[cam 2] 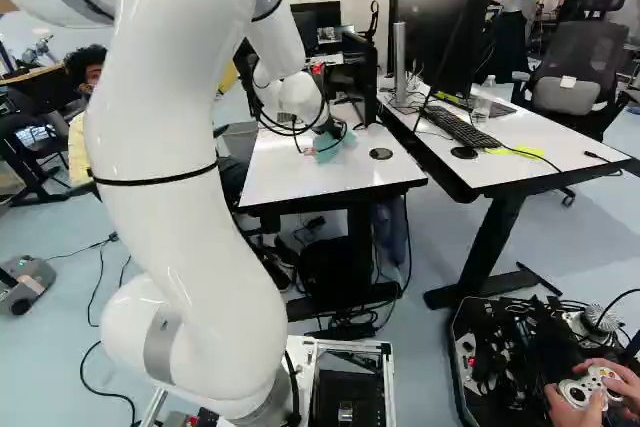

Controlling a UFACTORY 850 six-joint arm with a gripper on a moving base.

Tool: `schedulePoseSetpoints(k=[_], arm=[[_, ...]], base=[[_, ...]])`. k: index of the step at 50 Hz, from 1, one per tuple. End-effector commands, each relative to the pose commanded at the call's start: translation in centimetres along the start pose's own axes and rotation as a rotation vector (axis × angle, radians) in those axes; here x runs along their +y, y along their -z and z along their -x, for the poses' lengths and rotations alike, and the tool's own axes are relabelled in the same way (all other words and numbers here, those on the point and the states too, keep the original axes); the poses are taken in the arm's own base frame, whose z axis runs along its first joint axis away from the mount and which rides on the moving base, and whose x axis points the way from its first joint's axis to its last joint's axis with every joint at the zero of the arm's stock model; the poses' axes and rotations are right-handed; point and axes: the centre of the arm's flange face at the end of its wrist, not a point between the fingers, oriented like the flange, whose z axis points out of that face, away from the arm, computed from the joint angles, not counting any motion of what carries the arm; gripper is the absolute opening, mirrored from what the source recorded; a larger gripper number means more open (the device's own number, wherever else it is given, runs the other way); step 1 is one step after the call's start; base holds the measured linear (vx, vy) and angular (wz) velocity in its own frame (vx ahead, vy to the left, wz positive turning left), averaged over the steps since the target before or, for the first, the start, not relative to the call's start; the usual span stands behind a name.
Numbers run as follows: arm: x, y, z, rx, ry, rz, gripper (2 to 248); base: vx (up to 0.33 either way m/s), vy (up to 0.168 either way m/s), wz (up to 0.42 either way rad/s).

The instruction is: Clean the table with the green towel

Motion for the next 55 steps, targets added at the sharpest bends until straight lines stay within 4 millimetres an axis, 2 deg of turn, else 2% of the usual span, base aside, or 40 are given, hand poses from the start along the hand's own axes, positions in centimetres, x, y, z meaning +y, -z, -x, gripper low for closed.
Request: schedulePoseSetpoints(k=[12, 55], arm=[[0.03, -0.71, 0.4, -0.012, 0.0, 0.001, 54], [0.03, -0.74, 0.77, -0.052, 0.0, 0.002, 54]], base=[[0.0, 0.0, 0.0], [0.0, 0.0, 0.0]])
